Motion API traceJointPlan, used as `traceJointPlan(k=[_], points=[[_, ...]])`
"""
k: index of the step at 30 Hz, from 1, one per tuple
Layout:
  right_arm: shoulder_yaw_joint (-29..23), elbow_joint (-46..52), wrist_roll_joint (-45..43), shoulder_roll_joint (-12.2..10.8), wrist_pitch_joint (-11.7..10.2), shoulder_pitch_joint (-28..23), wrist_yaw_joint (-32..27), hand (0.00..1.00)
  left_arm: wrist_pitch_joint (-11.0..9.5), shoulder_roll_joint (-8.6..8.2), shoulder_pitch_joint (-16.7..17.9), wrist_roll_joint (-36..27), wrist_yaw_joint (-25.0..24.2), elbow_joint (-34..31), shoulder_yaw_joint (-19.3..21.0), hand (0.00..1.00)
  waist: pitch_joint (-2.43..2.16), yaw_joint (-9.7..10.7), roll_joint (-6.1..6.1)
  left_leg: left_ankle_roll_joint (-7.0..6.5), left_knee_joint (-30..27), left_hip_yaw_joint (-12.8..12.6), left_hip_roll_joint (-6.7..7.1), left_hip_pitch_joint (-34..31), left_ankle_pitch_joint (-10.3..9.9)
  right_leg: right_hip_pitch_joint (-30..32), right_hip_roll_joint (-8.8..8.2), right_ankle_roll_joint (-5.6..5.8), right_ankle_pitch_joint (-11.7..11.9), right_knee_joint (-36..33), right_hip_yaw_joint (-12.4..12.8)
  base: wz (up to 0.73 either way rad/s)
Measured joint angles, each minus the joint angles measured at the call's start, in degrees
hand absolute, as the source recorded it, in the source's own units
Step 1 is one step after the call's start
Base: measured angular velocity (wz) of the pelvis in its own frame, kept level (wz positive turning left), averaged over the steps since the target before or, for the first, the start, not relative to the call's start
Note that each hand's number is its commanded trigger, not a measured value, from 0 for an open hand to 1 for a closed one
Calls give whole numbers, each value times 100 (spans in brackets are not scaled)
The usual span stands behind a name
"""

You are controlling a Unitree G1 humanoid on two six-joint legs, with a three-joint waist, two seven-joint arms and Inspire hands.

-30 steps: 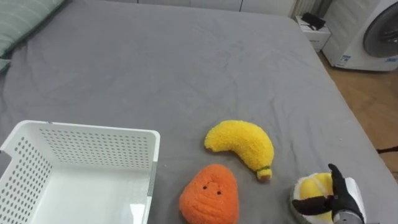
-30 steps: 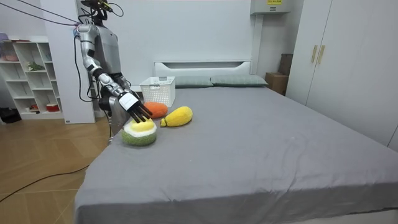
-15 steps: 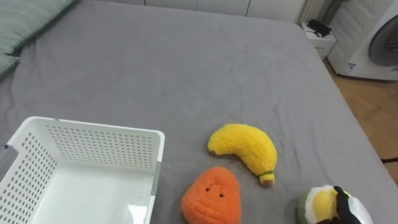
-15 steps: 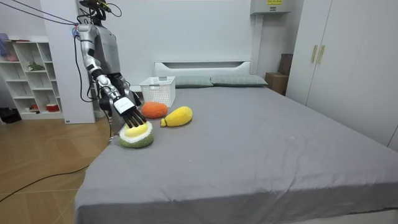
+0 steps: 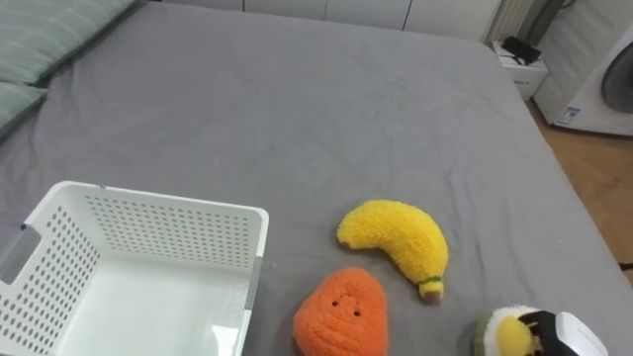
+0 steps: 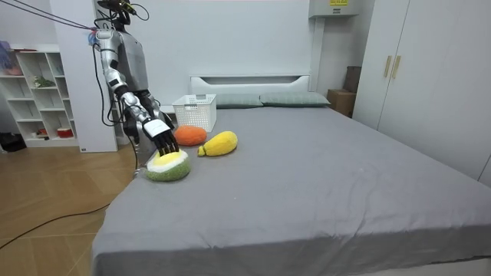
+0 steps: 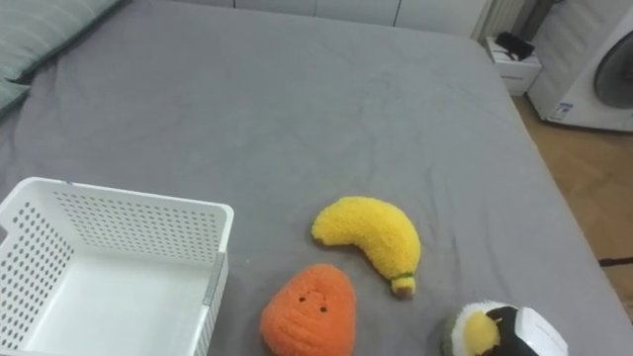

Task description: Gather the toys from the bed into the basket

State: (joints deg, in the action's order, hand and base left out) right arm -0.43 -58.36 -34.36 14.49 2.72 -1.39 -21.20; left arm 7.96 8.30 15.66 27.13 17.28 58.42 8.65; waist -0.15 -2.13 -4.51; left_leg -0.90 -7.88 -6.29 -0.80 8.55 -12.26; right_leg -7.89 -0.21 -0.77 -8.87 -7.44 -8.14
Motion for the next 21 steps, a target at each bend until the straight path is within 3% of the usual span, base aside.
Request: traceJointPlan(k=[5,21], points=[[183,-182,-197,-1,110,-28,-77,100,1,1,0,0,-7,1,0,0,3,-1,8,0,3,18,2,-1,0,-3,-1,1,0,1,-1,0],[170,-171,62,-96,165,16,-156,100,12,6,-1,-4,3,2,-87,0,8,-1,16,-1,2,31,4,4,1,-10,-4,1,-1,-1,-5,0]])
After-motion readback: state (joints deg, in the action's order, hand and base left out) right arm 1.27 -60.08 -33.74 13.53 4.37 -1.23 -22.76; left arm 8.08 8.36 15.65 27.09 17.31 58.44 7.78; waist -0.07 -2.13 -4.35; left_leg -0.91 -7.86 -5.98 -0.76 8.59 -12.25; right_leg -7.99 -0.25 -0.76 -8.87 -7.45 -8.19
